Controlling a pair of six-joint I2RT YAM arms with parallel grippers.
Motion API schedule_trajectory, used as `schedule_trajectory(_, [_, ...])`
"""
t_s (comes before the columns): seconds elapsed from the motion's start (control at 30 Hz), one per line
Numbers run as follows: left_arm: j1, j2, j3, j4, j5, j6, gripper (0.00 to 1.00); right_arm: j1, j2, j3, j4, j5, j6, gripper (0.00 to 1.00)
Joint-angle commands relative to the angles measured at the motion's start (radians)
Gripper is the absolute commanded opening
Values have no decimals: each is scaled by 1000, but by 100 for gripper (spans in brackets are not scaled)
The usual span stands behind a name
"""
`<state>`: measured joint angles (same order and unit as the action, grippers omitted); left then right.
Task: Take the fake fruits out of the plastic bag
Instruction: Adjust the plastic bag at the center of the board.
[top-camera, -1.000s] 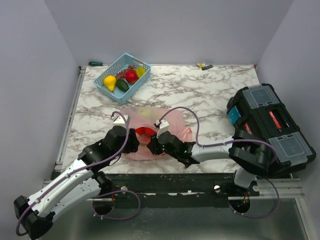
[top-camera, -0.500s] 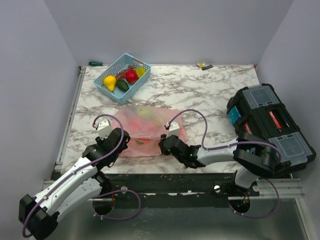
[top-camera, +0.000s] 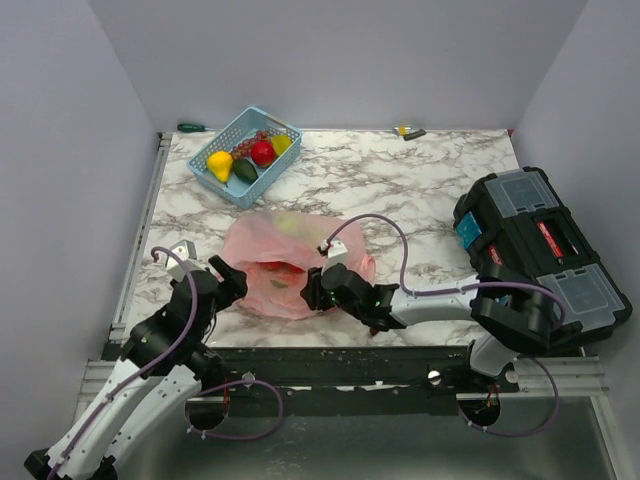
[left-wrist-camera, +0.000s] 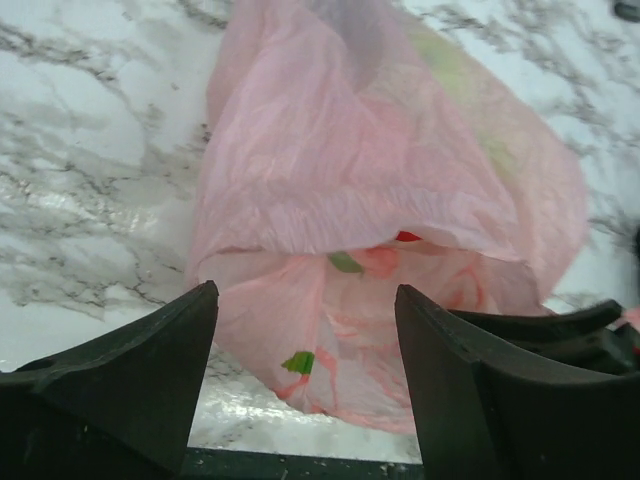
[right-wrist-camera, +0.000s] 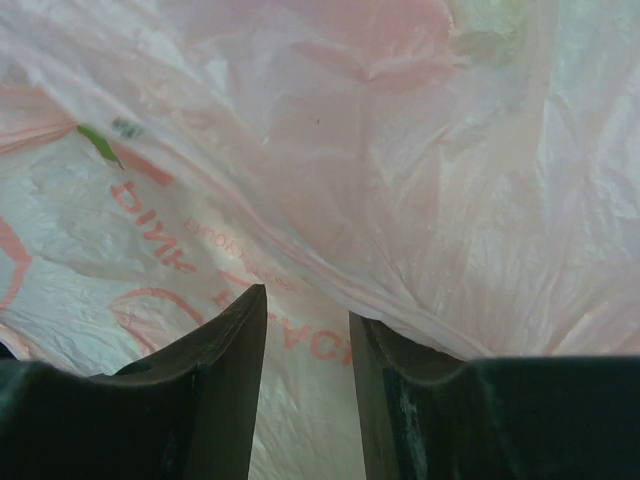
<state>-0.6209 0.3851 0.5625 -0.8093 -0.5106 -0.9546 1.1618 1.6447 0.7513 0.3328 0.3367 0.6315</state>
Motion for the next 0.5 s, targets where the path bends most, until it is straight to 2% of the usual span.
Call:
schedule_trajectory(0.0, [6,-98,109,-44,146,140,75,-3,-66,15,-59,-22,-19,44])
schedule_trajectory(0.1, [6,-143,171,-37,252,226,83,-3,-108,4,-78,-10,-18,45])
schedule_trajectory(0.23, [6,-159,224,40,477,296,87,-3,-156,-14,-112,40,-14,45])
schedule_trajectory(0.33, [6,-112,226,126,649,299,89,-2,-187,-28,-124,82,-26,45])
schedule_trajectory(0.47, [6,16,155,298,885,288,86,-4,-210,-30,-135,103,-34,45])
